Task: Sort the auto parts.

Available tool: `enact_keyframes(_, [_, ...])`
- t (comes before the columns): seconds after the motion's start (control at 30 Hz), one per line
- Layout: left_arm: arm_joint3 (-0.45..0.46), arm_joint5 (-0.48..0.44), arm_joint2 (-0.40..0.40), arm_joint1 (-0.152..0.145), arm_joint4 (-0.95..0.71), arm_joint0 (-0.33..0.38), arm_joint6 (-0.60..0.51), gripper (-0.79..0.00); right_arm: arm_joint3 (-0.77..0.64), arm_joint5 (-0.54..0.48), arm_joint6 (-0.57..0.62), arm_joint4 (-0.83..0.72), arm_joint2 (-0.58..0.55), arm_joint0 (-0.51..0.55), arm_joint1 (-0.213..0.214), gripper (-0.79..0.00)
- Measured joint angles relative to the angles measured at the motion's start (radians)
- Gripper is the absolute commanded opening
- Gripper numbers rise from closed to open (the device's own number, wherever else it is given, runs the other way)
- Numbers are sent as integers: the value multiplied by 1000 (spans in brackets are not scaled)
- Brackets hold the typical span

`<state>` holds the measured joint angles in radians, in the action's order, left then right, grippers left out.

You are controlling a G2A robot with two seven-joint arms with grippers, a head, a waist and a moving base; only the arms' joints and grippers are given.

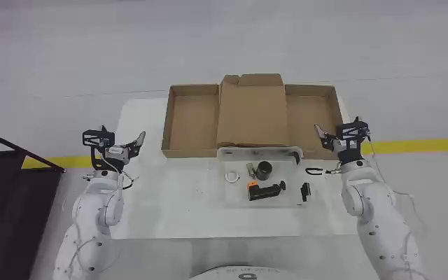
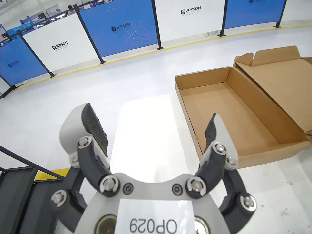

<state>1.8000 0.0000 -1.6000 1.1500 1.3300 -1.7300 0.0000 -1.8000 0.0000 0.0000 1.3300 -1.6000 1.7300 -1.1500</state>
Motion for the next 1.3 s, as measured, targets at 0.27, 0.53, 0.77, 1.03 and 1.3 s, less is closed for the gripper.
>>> enact_keyframes(0.27, [0, 0, 0, 0, 0, 0, 0, 0, 0, 0, 0, 0, 0, 0, 0, 0])
enact_keyframes(0.53, [0, 0, 0, 0, 0, 0, 0, 0, -19, -161, 89, -52, 46, -43, 3, 0])
enact_keyframes(0.77, [0, 0, 0, 0, 0, 0, 0, 0, -8, -482, 149, -123, 26, -84, 16, 0])
enact_keyframes(1.03, [0, 0, 0, 0, 0, 0, 0, 0, 20, -706, 232, -338, 18, -83, 37, -434])
enact_keyframes(1.3, [0, 0, 0, 0, 0, 0, 0, 0, -31, -988, 551, -443, 13, -100, 74, -422])
